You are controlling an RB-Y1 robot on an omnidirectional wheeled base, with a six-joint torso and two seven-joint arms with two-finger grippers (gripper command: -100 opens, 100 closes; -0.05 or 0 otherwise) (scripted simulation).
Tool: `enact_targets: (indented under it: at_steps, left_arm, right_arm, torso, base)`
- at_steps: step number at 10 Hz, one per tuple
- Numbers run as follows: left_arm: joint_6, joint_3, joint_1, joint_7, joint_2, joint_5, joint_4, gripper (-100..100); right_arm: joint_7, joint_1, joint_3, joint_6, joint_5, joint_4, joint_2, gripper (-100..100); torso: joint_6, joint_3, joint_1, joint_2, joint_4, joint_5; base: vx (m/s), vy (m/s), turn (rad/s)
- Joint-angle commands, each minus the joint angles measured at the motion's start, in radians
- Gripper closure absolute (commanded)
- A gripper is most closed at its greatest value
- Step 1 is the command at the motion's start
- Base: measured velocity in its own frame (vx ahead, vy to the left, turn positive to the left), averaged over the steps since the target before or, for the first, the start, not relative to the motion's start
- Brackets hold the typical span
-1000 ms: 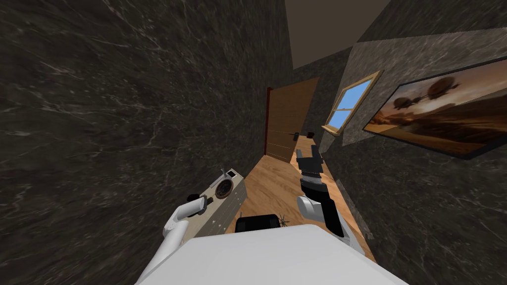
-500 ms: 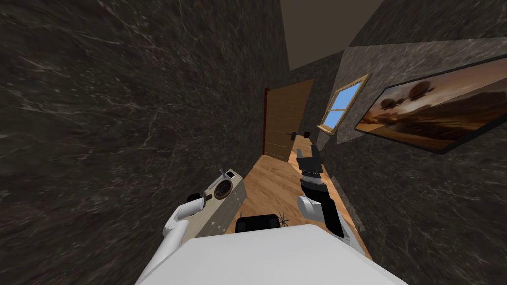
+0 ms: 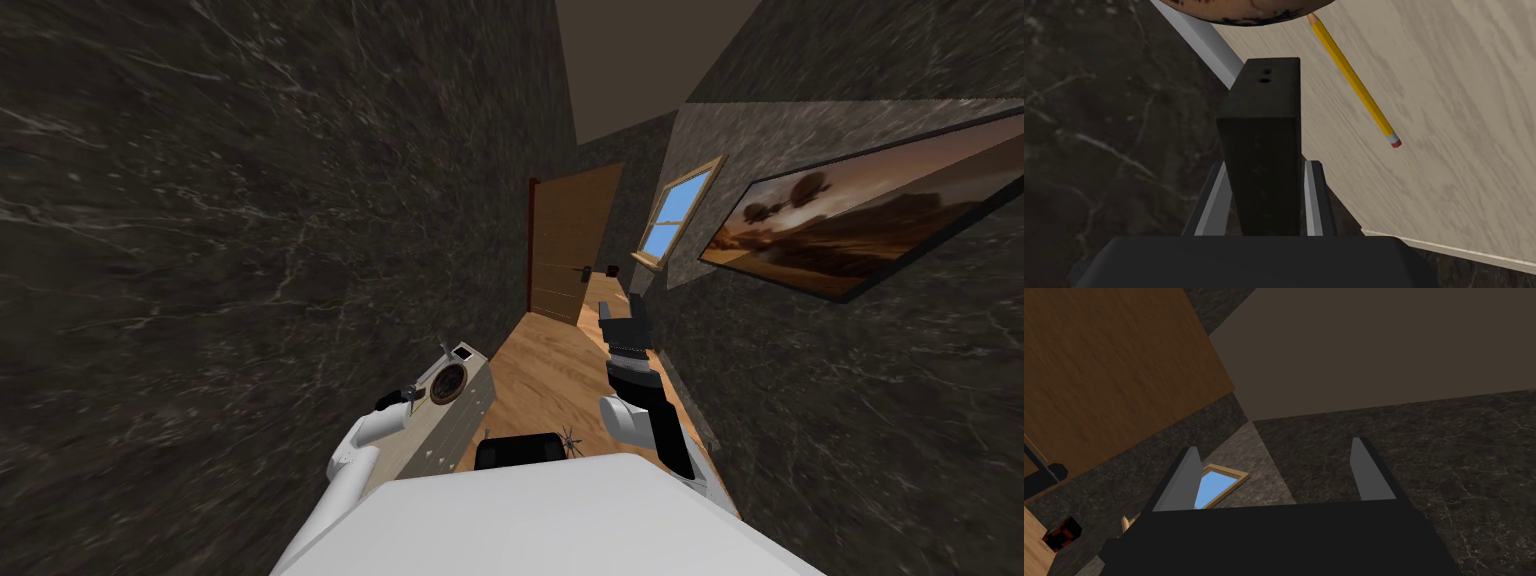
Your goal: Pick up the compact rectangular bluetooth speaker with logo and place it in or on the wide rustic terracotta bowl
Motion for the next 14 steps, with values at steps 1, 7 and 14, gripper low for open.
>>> enact_targets:
  at_steps: [1, 7, 14]
  left_arm:
    - [-0.050, -0.001, -0.001, -0.020, 0.003, -0.013, 0.010, 100]
    - [-0.215, -0.004, -0.003, -0.087, 0.015, -0.062, 0.049, 100]
    - [-0.407, -0.012, -0.004, -0.185, 0.029, -0.138, 0.115, 100]
  right_arm:
    - [0.000, 0.000, 0.000, 0.000, 0.000, 0.000, 0.000, 0]
    - [0.000, 0.000, 0.000, 0.000, 0.000, 0.000, 0.000, 0]
    - [0.000, 0.000, 0.000, 0.000, 0.000, 0.000, 0.000, 0]
  torso:
    - [0.000, 0.000, 0.000, 0.000, 0.000, 0.000]
    - [0.000, 0.001, 0.000, 0.001, 0.001, 0.000]
    - [-0.003, 0.002, 0.000, 0.001, 0.002, 0.000]
  base:
    - [-0.032, 0.019, -0.089]
    - [-0.019, 0.013, -0.055]
    - [-0.019, 0.014, -0.060]
